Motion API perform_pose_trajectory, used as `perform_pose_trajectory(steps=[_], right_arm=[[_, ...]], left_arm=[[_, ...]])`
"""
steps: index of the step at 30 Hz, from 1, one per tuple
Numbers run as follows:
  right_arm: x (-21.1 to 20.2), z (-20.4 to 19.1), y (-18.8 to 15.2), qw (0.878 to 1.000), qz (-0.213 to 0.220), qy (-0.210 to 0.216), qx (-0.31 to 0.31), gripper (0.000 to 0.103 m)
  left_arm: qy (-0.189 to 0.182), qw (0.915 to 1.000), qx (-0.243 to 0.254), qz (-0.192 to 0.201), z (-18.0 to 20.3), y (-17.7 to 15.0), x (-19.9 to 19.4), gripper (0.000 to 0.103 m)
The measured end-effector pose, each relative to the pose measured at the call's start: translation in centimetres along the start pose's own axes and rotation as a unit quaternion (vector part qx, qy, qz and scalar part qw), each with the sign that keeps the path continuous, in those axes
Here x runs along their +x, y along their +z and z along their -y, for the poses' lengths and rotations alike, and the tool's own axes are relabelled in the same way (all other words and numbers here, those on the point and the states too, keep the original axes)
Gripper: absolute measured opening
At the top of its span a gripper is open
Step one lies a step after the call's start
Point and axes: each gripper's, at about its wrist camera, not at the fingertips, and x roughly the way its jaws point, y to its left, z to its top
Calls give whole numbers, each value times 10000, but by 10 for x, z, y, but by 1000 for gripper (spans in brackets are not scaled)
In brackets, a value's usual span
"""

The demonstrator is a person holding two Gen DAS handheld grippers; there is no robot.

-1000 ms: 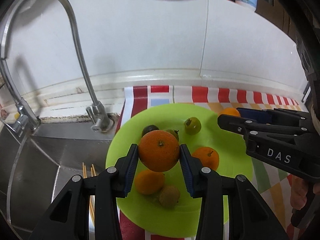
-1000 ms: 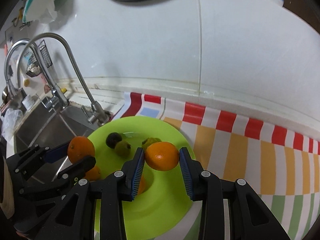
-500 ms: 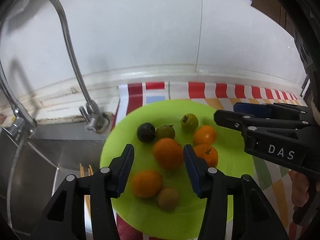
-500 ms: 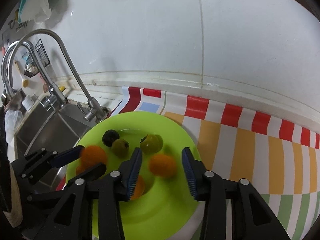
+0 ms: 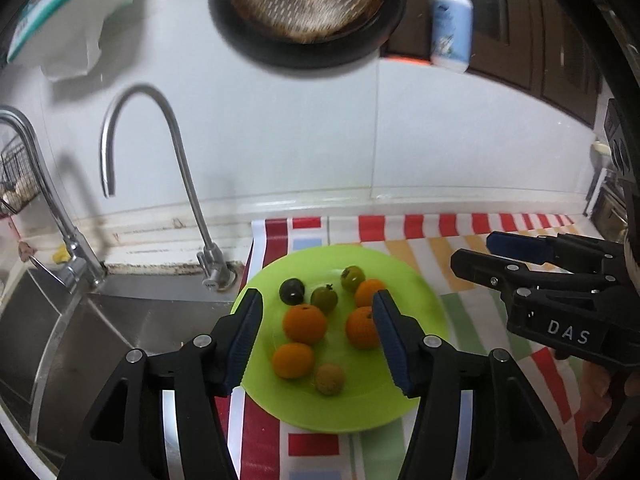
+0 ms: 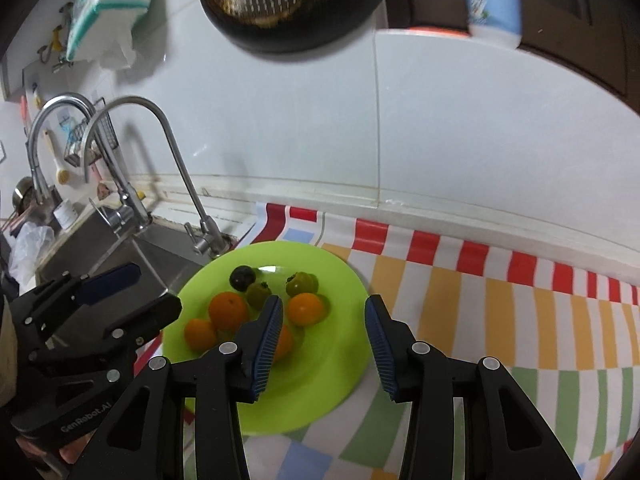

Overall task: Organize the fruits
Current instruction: 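Withdraw both tools from the plate back over the cloth, then move left tool to the last dark plum while right tool approaches the yellow fruit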

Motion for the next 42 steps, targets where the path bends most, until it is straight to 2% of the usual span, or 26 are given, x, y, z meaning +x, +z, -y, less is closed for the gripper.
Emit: perform_pose_trajectory(steps=[2, 6, 8, 9, 22, 32, 42], right_arm=[[-16, 1, -3, 9999, 117, -40, 4, 55], [-42, 4, -8, 9994, 304, -161, 37, 56], [-58, 9, -11, 9988, 417, -237, 132, 66], [-64, 10, -13, 9983, 479, -290, 162, 66], [-135, 33, -54, 9927, 751, -907, 254, 69], [-166, 62, -81, 9887, 688, -1297, 295, 69], [-175, 84, -105, 9864, 424, -1579, -174, 69]], left_arm=[[15, 9999, 65, 96, 6, -1, -12, 57], [-47, 9996, 95, 251, 14, -2, -32, 59], [-57, 9994, 119, 332, 20, -2, -43, 62], [-62, 9992, 120, 385, 23, -3, -48, 62], [-219, 9944, 681, 779, 76, -21, -92, 75], [-688, 9909, 897, 730, 121, -27, -93, 75], [-993, 9867, 1171, 538, 162, -37, -80, 75]])
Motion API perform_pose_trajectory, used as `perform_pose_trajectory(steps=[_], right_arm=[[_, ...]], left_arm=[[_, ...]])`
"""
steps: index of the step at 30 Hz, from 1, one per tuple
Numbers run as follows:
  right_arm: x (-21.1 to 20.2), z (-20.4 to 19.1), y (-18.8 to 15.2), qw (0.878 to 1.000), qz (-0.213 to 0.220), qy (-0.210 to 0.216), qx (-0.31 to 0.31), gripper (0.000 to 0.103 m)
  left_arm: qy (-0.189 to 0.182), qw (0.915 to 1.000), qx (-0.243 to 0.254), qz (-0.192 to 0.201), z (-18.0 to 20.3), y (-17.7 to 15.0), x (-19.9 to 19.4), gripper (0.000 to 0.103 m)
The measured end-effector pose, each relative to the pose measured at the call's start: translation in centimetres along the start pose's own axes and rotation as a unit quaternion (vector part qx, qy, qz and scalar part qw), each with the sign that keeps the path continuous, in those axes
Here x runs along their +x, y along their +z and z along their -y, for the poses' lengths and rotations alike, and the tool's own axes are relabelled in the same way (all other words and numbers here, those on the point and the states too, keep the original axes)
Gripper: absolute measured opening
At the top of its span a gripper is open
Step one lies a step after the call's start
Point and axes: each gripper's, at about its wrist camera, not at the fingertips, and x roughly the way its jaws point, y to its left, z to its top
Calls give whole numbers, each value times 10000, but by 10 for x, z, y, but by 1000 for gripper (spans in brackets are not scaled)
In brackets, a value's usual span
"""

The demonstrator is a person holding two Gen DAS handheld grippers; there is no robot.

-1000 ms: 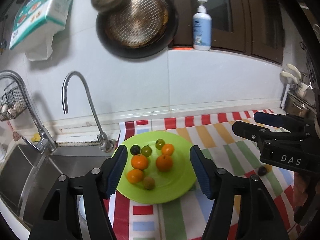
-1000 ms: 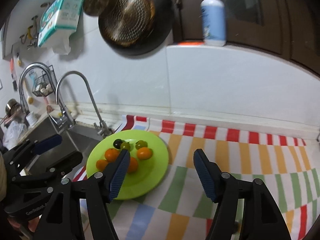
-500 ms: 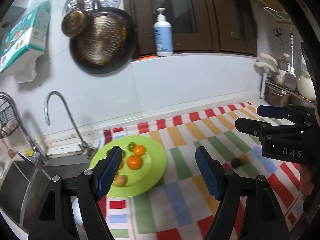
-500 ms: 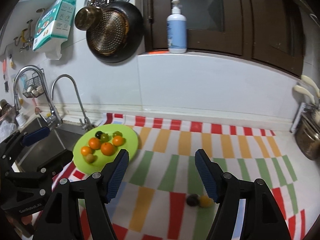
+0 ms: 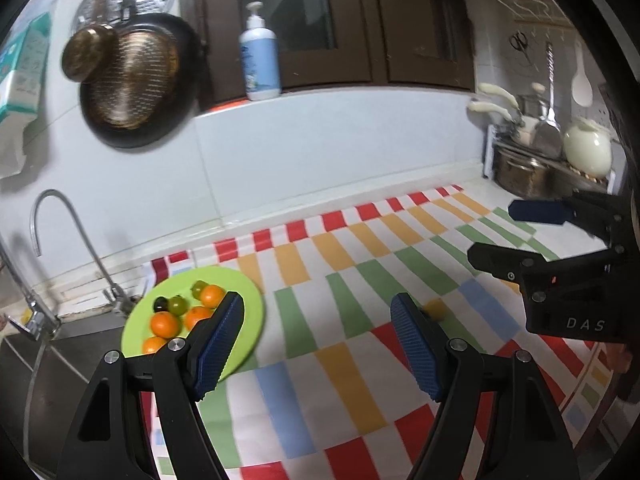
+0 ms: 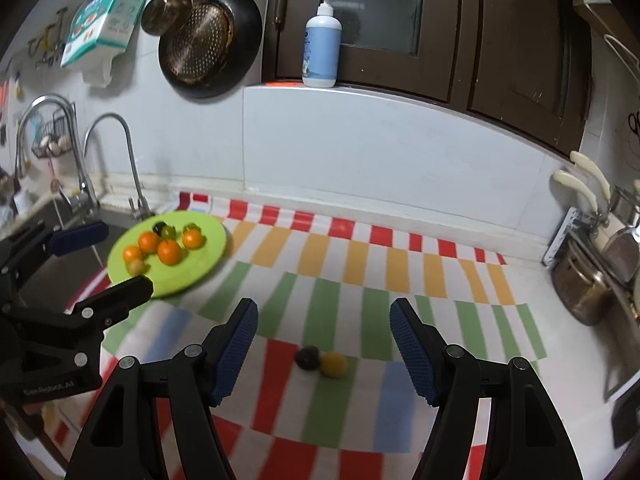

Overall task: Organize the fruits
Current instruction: 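Move left tool to the last dark plum while right tool approaches the yellow fruit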

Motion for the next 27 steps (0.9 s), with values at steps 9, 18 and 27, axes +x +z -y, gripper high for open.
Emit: perform_pose_trajectory(steps=[9, 18, 27], right_arm=[[9, 14, -19, 9990, -146, 40, -426, 69], [44, 13, -37, 9931, -457, 276, -1040, 69], [73, 16, -48, 9882, -719, 493, -1259, 62]], left_arm=[[-284, 9979, 588, 35, 31, -5, 20, 75], [-629, 9910, 1178, -106, 48, -15, 53, 70], [-1010, 9806, 1647, -319, 56, -23, 82, 62]])
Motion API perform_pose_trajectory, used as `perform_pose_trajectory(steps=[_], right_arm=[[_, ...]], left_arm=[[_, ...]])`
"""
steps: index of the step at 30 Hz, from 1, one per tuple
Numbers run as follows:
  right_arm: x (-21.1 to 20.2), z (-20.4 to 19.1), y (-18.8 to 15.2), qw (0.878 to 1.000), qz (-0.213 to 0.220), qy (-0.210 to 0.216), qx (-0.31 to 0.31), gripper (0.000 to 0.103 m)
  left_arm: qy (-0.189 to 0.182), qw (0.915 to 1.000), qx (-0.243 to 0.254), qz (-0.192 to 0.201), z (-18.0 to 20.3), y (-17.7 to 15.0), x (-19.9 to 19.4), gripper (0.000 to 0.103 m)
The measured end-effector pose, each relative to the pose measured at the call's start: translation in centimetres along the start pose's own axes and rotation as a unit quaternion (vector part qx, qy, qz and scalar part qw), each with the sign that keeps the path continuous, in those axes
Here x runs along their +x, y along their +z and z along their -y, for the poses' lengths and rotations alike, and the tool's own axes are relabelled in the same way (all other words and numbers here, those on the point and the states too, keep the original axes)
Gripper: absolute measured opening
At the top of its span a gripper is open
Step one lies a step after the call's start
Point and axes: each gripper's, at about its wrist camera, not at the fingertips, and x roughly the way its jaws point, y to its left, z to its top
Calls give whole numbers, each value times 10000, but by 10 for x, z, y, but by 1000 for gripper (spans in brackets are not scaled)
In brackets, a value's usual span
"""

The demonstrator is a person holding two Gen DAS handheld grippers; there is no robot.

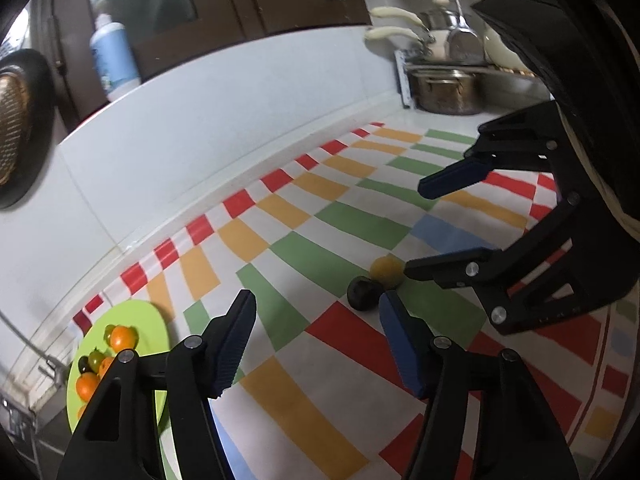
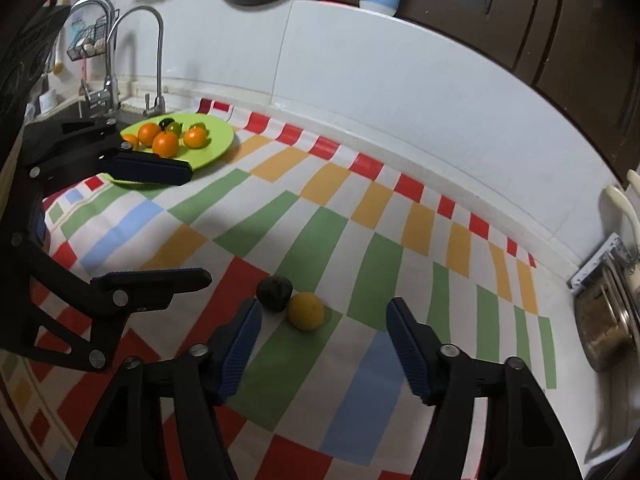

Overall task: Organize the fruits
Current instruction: 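Move left tool to the last dark plum while right tool approaches the yellow fruit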

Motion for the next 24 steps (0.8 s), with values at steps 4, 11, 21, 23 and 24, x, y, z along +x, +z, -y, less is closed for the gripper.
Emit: perform_pose_trajectory(steps=[4, 11, 21, 23, 24], right_arm=[[12, 2, -1, 9999, -116, 89, -78, 55], [27, 2, -3, 9990, -206, 249, -296, 50], [42, 4, -7, 9972, -362, 532, -391, 47], [43, 3, -7, 9966, -366, 603, -422, 42], [45, 3, -7, 9964, -373, 629, -430, 41]], left_arm=[[-225, 9996, 118, -119, 1, -2, 14, 57], [-619, 9972, 246, -343, 4, -7, 36, 50], [-971, 9939, 262, -451, 2, -3, 54, 44], [-1051, 9930, 292, -461, 3, -2, 55, 44], [-1074, 9927, 302, -460, 3, -1, 56, 44]])
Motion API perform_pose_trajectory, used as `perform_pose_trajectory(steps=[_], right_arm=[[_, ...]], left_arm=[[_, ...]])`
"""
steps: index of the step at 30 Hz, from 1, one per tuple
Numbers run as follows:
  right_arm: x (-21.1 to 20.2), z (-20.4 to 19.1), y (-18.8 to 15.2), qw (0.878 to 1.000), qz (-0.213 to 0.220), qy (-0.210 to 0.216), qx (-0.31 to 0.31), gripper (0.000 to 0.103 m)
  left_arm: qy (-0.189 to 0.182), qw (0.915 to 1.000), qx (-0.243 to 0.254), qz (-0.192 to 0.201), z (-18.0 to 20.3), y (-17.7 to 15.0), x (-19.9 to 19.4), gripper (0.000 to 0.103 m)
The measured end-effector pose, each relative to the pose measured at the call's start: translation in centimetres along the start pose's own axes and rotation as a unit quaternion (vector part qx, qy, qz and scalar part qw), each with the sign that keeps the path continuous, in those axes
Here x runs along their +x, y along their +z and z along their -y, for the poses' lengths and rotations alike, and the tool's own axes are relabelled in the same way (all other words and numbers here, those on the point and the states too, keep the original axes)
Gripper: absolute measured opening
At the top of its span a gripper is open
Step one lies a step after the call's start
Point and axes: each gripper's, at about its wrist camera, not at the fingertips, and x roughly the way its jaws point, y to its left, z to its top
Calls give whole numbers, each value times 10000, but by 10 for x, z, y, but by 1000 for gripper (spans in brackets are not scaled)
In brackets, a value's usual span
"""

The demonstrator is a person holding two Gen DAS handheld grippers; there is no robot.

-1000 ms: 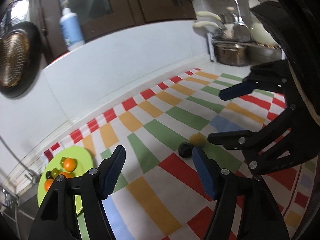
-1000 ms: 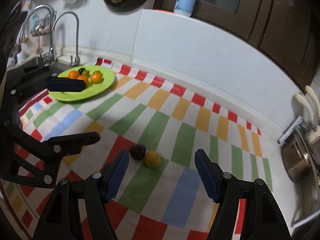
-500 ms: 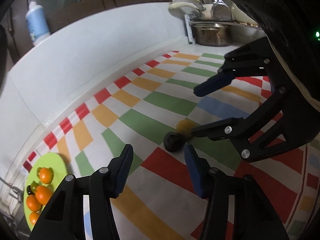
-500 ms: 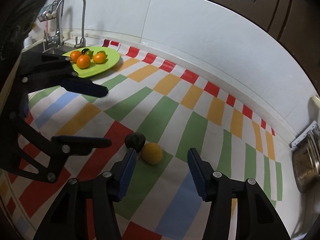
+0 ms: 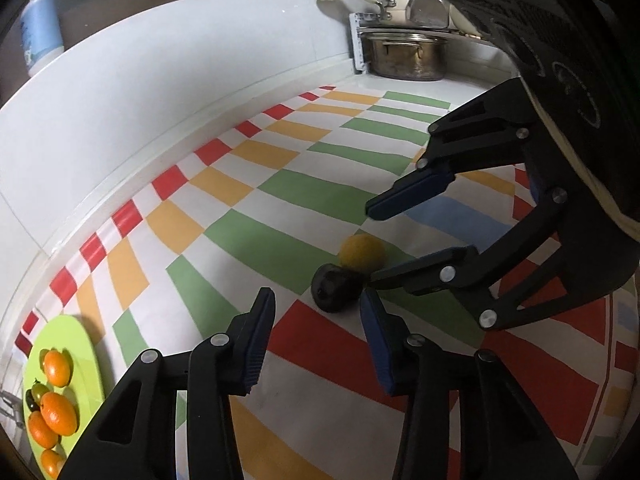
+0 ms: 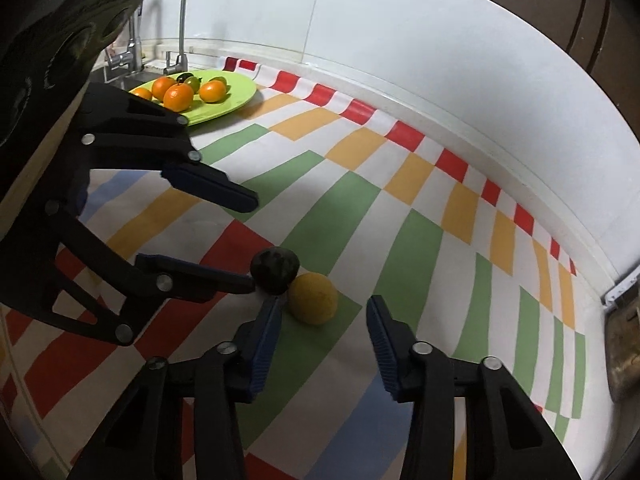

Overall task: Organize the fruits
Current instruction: 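Move left tool to the last dark plum while right tool approaches the yellow fruit, then grasp the dark plum with left tool while right tool grasps the yellow fruit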

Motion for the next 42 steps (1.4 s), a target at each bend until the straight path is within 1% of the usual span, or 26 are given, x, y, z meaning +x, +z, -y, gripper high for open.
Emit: perform_pose_trajectory(steps=[5, 7, 9, 10, 11, 17, 18, 21, 25, 28, 32, 37, 42], right_arm=[[4, 2, -1, 10000, -24, 85, 0, 40], [5, 2, -1, 9999, -33, 140, 23, 35], [7, 3, -1, 9998, -19, 205, 56, 33], [7, 3, -1, 9998, -31, 203, 42, 29], [7, 3, -2, 9998, -17, 181, 39, 29], [4, 8, -5, 9996, -26, 100, 263, 29], [3, 8, -6, 9996, -17, 75, 289, 29], [1, 10, -7, 9991, -8, 11, 428, 29], [-2, 14, -8, 9972, 29, -13, 748, 29], [-6, 15, -9, 9954, 81, -13, 958, 29], [-16, 13, -9, 9929, 205, -26, 1173, 29], [-29, 10, -3, 9906, 385, -24, 1315, 29], [-41, 4, 3, 9889, 549, -57, 1376, 29]], left_arm=[[-86, 9999, 54, -40, 0, 3, 5, 41], [-103, 9999, 45, -37, 0, 3, 6, 41], [-114, 9999, 60, -37, 0, 3, 7, 41], [-121, 9999, 68, -47, 0, 4, 8, 41], [-126, 9999, 68, -53, 0, 4, 9, 41], [-191, 9998, -1, -92, 1, 6, 15, 32], [-205, 9997, -36, -131, 0, 6, 16, 28], [-156, 9995, -212, -164, -2, 5, 15, 28], [-73, 9975, -686, -136, -8, 4, 9, 28], [25, 9955, -941, -101, -9, 3, 2, 28], [170, 9914, -1294, -66, -9, 0, -11, 28], [340, 9868, -1583, 70, -12, -4, -26, 28], [644, 9801, -1857, 272, -18, -7, -45, 28]])
